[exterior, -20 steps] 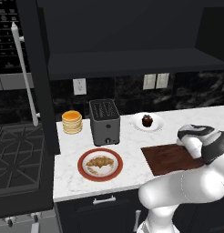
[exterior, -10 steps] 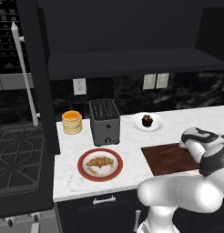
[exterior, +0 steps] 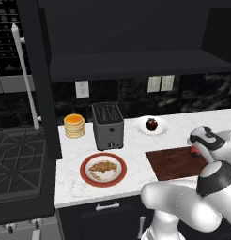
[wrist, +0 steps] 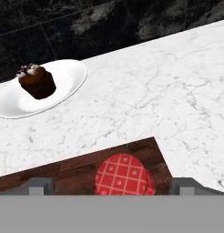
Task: From the different types of pastries on the counter, select a croissant and place it on the cutting board. Then retrieve a jar of jam from the cabinet and place it alongside the croissant on the cutting board.
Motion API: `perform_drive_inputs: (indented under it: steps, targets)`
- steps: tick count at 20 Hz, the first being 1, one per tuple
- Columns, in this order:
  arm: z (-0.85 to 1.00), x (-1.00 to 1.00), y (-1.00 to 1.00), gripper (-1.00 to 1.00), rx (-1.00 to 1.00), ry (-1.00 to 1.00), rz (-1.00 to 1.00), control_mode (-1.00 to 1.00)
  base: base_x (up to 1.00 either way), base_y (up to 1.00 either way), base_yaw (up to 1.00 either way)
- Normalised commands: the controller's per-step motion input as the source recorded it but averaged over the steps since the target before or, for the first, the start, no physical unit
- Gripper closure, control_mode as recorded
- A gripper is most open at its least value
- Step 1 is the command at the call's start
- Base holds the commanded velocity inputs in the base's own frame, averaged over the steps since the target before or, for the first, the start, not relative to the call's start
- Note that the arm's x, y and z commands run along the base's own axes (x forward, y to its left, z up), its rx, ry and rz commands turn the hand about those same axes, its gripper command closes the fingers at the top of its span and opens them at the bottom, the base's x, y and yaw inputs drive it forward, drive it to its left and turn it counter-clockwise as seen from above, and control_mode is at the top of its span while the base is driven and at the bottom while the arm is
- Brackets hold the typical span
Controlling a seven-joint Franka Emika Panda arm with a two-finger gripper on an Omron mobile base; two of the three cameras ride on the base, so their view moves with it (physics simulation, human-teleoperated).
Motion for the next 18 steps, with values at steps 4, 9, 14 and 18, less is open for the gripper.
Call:
perform_drive_inputs:
  steps: [4,9,14,18]
  targets:
    - [0.41,-0.35,0.42,-1.00,0.01,0.06,-0.03,-1.00,0.00,0.00,0.00]
    - [0.00,-0.93,1.00,-1.00,-0.01,0.08,-0.10,-1.00,0.00,0.00,0.00]
    - [0.05,-0.74,1.00,-1.00,-0.03,0.04,-0.10,-1.00,0.00,0.00,0.00]
    - [-0.03,-0.44,1.00,-1.00,-0.03,0.03,-0.03,-1.00,0.00,0.00,0.00]
